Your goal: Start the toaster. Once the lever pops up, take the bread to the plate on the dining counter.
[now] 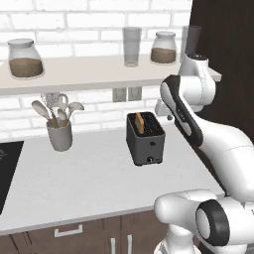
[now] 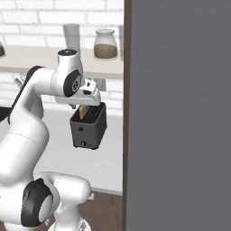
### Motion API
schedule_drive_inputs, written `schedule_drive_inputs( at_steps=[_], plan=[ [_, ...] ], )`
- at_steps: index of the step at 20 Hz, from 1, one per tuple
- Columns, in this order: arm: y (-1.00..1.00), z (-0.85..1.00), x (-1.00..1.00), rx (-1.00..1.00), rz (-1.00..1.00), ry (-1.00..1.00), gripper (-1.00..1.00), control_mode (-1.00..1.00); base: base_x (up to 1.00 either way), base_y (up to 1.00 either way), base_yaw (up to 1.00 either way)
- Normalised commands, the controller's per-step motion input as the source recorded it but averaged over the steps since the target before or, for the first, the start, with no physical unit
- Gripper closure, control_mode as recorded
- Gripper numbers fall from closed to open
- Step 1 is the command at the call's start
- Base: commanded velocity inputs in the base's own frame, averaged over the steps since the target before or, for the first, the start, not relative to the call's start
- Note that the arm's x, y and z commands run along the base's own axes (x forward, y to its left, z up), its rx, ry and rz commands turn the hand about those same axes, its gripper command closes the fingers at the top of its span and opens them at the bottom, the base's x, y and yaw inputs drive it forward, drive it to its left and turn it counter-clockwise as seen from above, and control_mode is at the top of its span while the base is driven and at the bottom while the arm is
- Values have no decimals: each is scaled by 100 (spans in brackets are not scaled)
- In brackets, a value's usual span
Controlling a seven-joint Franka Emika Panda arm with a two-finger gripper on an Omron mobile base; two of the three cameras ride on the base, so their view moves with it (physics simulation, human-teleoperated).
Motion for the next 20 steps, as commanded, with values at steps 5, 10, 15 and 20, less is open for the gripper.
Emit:
schedule_drive_inputs(
  at_steps=[5,10,15,20],
  plan=[
    [25,-15,-3,-7,-1,0,-100,-100,0,0,0],
    [33,-48,0,-9,-5,0,-100,-100,0,0,0],
    [1,-58,-1,1,-1,0,100,-100,0,0,0],
    [0,-46,0,3,0,0,100,-100,0,0,0]
  ],
)
